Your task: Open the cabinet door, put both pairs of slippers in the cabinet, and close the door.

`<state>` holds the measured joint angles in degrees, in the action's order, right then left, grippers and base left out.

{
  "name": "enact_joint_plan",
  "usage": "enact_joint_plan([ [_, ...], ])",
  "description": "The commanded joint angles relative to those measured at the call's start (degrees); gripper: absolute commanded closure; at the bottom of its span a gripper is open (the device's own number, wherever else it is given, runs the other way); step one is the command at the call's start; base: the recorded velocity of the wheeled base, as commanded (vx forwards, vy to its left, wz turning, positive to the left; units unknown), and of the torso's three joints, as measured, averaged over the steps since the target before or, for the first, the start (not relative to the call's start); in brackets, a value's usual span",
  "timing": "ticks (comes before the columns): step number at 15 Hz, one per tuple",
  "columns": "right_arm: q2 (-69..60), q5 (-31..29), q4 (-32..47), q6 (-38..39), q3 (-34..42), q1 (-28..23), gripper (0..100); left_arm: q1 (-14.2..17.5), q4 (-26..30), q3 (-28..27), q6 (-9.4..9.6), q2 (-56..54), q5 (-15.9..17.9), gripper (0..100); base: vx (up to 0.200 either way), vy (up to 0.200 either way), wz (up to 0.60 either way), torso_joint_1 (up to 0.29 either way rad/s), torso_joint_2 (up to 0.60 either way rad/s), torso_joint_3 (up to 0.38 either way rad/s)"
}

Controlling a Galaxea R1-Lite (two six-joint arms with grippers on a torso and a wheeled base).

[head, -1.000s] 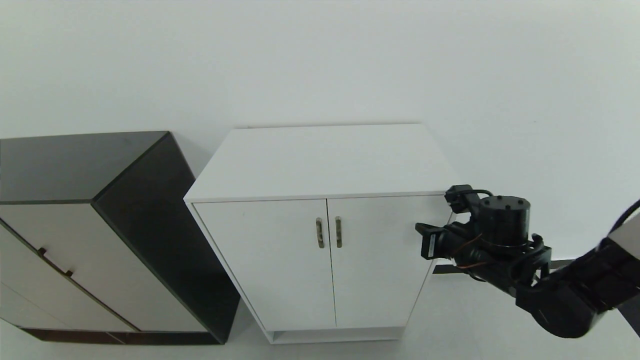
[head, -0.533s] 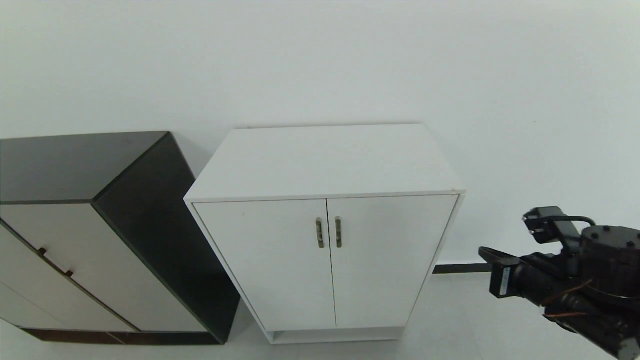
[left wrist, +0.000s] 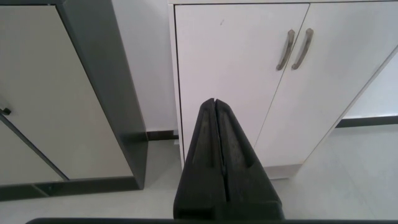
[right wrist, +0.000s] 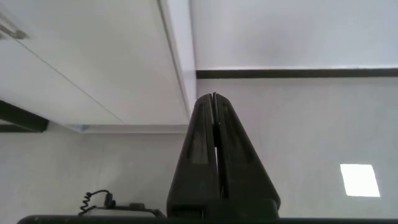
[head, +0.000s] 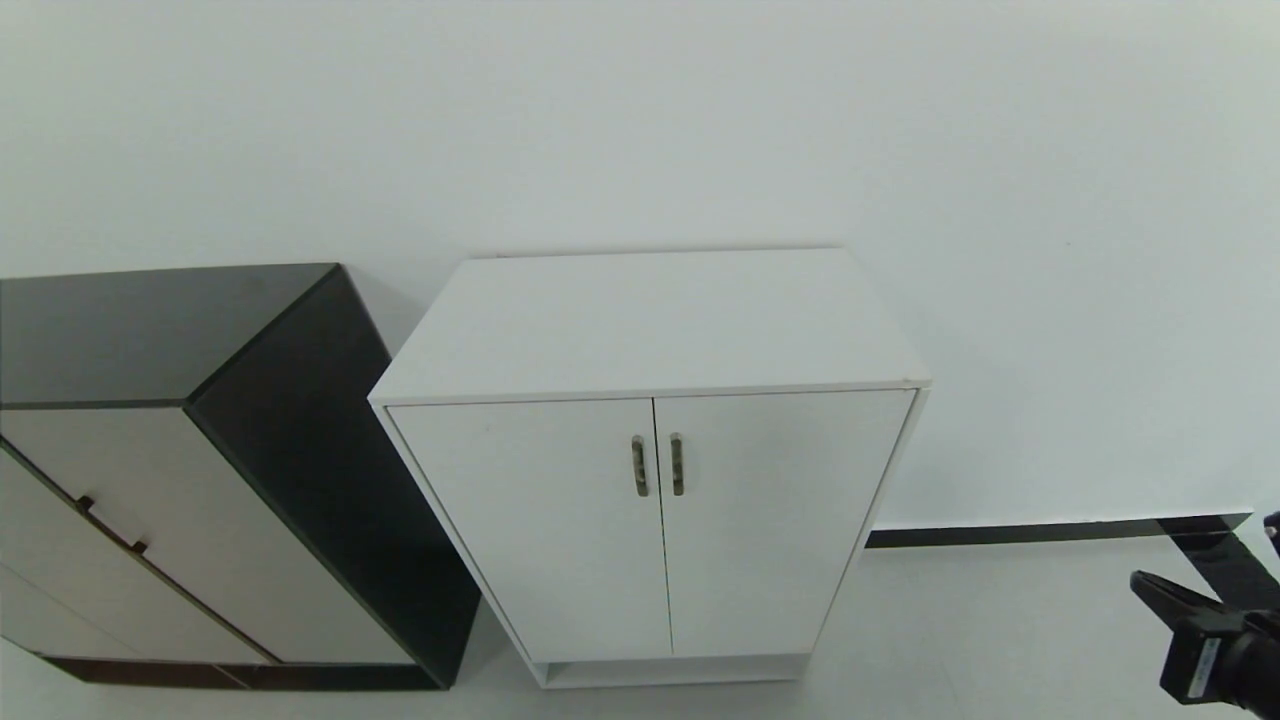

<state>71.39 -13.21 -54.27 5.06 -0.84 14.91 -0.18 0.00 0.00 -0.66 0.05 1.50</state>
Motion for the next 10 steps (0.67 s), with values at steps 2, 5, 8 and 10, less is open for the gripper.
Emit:
enact_joint_plan([
  [2, -16.4, -0.1, 13.5, 0.0, 0.8, -2.7, 100, 0.0, 0.0, 0.0, -0.04, 0.0, 0.0, 100, 0.000, 0.000, 0.00, 0.000, 0.00, 0.000],
  [5, -30.7, 0.5, 28.7, 0.0, 0.8, -2.7, 100, 0.0, 0.0, 0.0, -0.04, 0.0, 0.0, 100, 0.000, 0.000, 0.00, 0.000, 0.00, 0.000],
  [8, -45.5, 0.9, 45.2, -0.2, -0.2, -1.9, 100, 0.0, 0.0, 0.0, -0.04, 0.0, 0.0, 100, 0.000, 0.000, 0.00, 0.000, 0.00, 0.000],
  [10, -54.1, 3.4, 54.4, -0.8, -0.6, -0.9, 100, 0.0, 0.0, 0.0, -0.04, 0.0, 0.0, 100, 0.000, 0.000, 0.00, 0.000, 0.00, 0.000],
])
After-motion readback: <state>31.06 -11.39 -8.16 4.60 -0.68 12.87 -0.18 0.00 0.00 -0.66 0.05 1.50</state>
